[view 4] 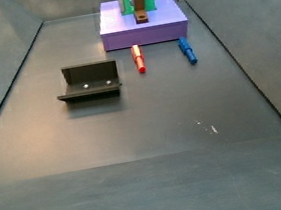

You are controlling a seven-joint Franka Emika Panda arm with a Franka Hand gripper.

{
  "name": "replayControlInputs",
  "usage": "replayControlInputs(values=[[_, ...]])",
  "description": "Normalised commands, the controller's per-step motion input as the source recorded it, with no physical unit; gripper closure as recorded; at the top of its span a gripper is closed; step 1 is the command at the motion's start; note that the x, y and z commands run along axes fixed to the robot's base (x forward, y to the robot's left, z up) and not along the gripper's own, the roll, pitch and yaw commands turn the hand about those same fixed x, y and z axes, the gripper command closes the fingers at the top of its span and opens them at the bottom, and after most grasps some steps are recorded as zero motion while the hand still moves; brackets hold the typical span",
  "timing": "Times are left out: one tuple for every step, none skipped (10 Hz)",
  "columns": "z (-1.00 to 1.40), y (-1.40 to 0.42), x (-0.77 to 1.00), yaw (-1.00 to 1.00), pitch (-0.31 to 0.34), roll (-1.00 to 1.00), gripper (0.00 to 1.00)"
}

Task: Pick up the blue object. Move up. Place the blue object on the fixture. Regrasp the blue object. Move to above the board. Insert the blue object.
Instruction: Pick up the blue object.

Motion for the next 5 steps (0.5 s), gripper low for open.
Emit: replayControlInputs(values=[[-0.01,-0.05,-0.04,0.00,-0.009,0.00,0.00],[-0.04,-0.11,-0.01,0.00,0.000,0.00,0.00],[0.00,-0.08,-0.15,0.03,-0.084,0.00,0.00],[-0.16,-0.57,-0.29,0.05,0.000,0.05,0.00],[-0.27,-0.90,-0.55,0.00,-0.154,0.17,0.00]])
